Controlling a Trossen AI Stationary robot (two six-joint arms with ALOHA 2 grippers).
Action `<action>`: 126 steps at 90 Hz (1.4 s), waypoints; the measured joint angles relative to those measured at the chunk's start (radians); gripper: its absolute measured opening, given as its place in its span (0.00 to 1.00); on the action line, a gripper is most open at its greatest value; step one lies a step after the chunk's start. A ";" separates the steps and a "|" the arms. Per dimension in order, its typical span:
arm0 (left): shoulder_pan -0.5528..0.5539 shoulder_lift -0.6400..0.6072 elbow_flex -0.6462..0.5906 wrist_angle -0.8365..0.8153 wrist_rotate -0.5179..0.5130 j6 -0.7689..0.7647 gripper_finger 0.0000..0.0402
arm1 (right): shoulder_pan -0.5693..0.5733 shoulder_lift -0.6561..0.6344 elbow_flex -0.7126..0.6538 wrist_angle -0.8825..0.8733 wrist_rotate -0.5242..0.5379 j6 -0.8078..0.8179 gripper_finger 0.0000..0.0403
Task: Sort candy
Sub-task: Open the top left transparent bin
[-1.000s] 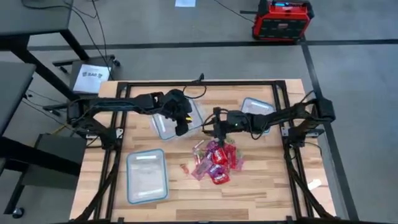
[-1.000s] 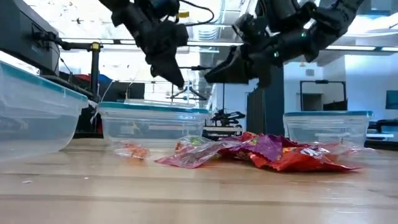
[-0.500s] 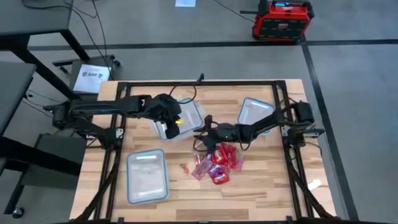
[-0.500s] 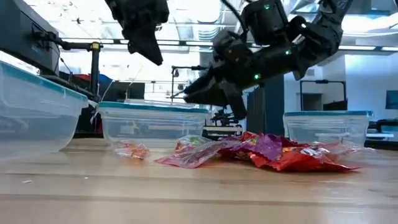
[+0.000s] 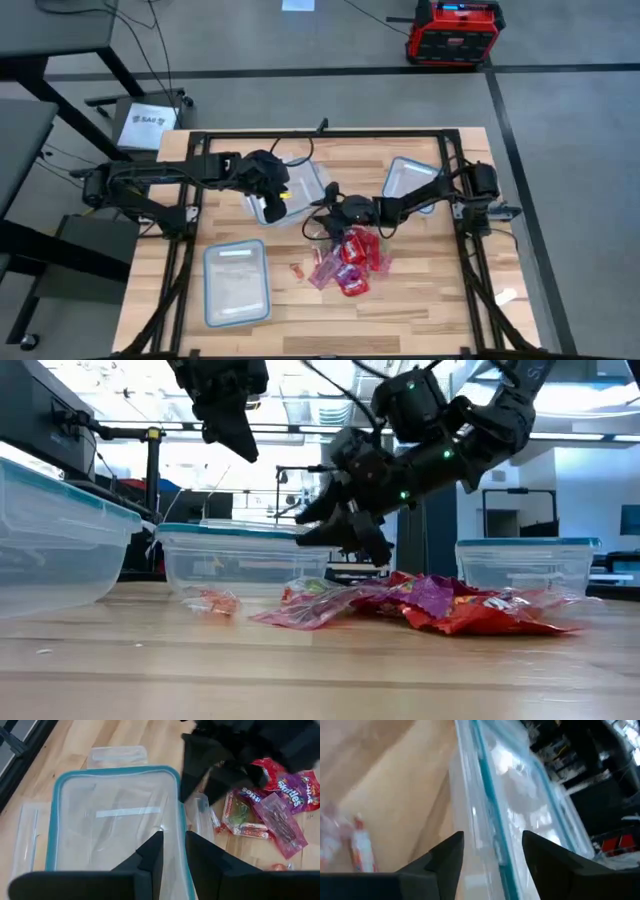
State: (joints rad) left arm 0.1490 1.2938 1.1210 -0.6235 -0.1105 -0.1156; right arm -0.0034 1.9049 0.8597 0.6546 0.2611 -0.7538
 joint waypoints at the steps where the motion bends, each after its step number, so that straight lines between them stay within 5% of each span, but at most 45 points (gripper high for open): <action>1: 0.000 0.000 0.000 0.000 -0.002 0.000 0.17 | -0.001 0.000 0.000 0.001 0.000 0.000 0.44; 30: 0.000 0.000 0.000 0.001 -0.013 0.002 0.17 | -0.004 -0.010 0.001 0.003 -0.002 -0.021 0.03; 55: 0.000 0.000 0.000 0.002 -0.014 0.014 0.17 | -0.006 -0.137 0.039 -0.047 0.003 -0.008 0.01; 74: 0.000 -0.002 0.001 0.010 -0.075 0.026 0.17 | -0.034 -0.275 0.086 -0.266 0.007 0.054 0.00; 101: 0.002 -0.040 0.003 0.020 -0.128 0.044 0.17 | -0.097 -0.455 0.139 -0.465 0.091 0.046 0.00; 126: -0.001 -0.016 -0.004 -0.022 -0.080 0.062 0.17 | -0.173 -0.563 0.157 -0.476 0.279 0.046 0.01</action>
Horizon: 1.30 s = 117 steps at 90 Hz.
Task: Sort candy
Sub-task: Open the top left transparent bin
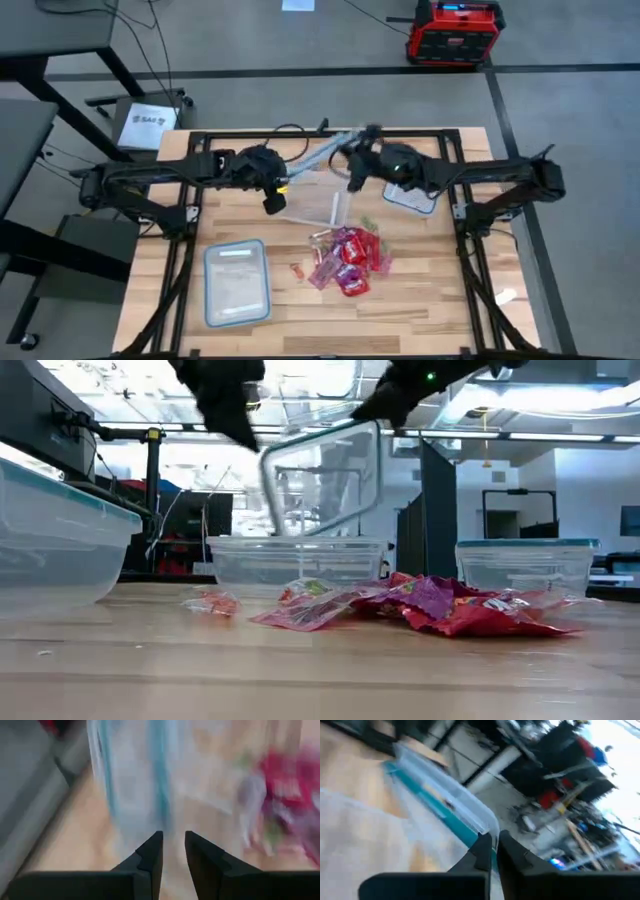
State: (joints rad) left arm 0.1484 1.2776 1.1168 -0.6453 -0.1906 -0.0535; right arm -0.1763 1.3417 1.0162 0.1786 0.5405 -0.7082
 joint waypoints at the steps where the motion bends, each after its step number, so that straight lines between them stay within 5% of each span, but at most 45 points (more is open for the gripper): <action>1: 0.000 0.004 0.000 0.002 0.011 0.000 0.17 | -0.003 -0.004 0.000 0.000 0.012 -0.002 0.01; 12: 0.000 0.044 0.003 0.026 0.179 0.004 0.18 | -0.027 -0.050 0.000 -0.021 0.103 -0.029 0.01; 23: -0.014 0.108 0.003 0.055 0.241 0.010 0.23 | -0.044 -0.100 0.000 -0.033 0.107 -0.018 0.00; 55: -0.057 0.263 0.003 0.071 0.241 0.084 0.40 | -0.051 -0.140 -0.002 -0.073 0.094 0.030 0.00; 102: -0.058 0.415 0.004 0.068 0.241 0.118 0.40 | -0.092 -0.098 -0.005 -0.268 0.058 0.247 0.00; 117: -0.058 0.457 0.004 0.047 0.238 0.143 0.32 | -0.128 -0.043 -0.005 -0.320 0.019 0.294 0.00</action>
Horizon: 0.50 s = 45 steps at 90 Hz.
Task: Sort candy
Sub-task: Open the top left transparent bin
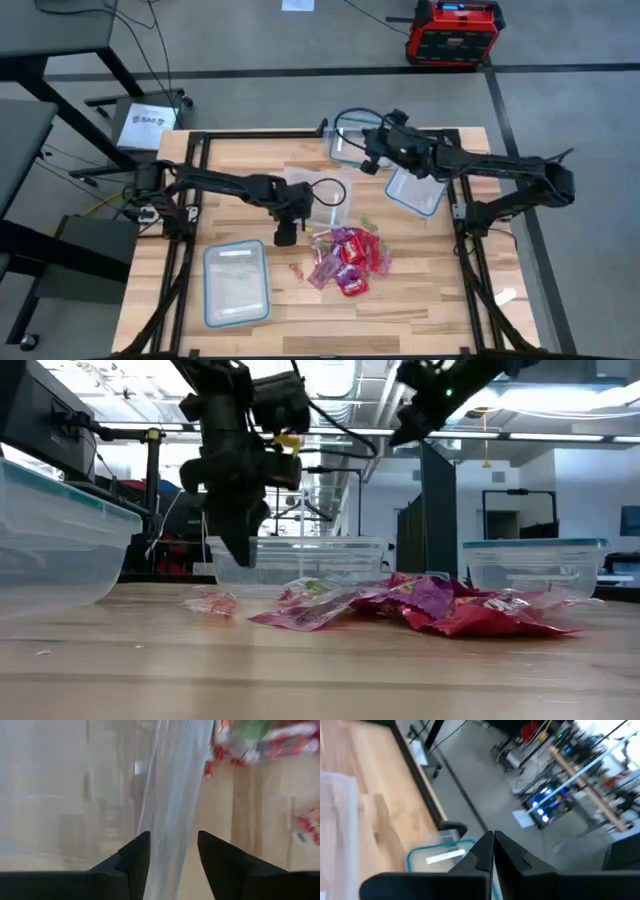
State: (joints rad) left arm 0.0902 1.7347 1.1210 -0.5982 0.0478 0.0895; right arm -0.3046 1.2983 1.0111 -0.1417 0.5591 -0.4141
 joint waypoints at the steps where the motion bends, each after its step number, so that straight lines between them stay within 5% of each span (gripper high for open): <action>1: 0.000 0.001 0.000 0.000 0.000 0.000 0.30 | 0.000 0.003 0.000 0.000 -0.001 0.000 0.00; 16: -0.001 -0.008 0.000 -0.012 -0.020 -0.014 0.04 | -0.022 0.051 0.000 -0.002 -0.018 0.025 0.00; 45: 0.001 -0.265 0.000 -0.068 -0.092 -0.060 0.00 | -0.149 0.217 0.000 -0.032 -0.253 0.267 0.00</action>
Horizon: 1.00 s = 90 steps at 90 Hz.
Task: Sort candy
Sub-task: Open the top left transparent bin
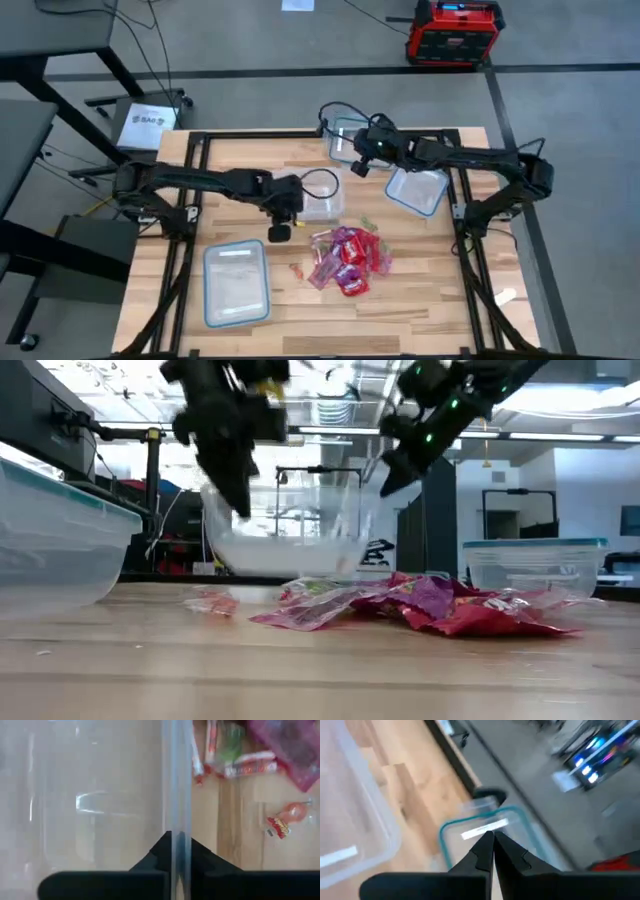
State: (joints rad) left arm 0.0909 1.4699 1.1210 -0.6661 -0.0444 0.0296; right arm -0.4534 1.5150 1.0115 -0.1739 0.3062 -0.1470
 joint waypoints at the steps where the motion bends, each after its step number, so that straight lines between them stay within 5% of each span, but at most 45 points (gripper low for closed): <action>1: 0.001 -0.012 0.000 -0.002 -0.008 0.000 0.00 | -0.006 0.008 0.000 -0.004 -0.008 0.007 0.00; 24: 0.033 -0.214 0.000 -0.021 -0.122 0.000 0.00 | -0.122 0.192 0.042 -0.070 -0.112 0.071 0.00; 47: 0.060 -0.253 0.000 -0.020 -0.162 0.019 0.00 | -0.173 0.368 0.178 -0.224 -0.184 0.072 0.00; 71: 0.062 -0.253 0.000 -0.020 -0.186 0.026 0.00 | -0.107 0.461 0.234 -0.251 -0.244 0.051 0.00; 90: 0.063 -0.253 0.000 -0.020 -0.189 0.030 0.00 | 0.015 0.470 0.285 -0.268 -0.400 0.028 0.00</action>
State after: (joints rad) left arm 0.1535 1.2171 1.1210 -0.6858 -0.2336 0.0594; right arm -0.4379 1.9853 1.2962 -0.4415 -0.0935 -0.1194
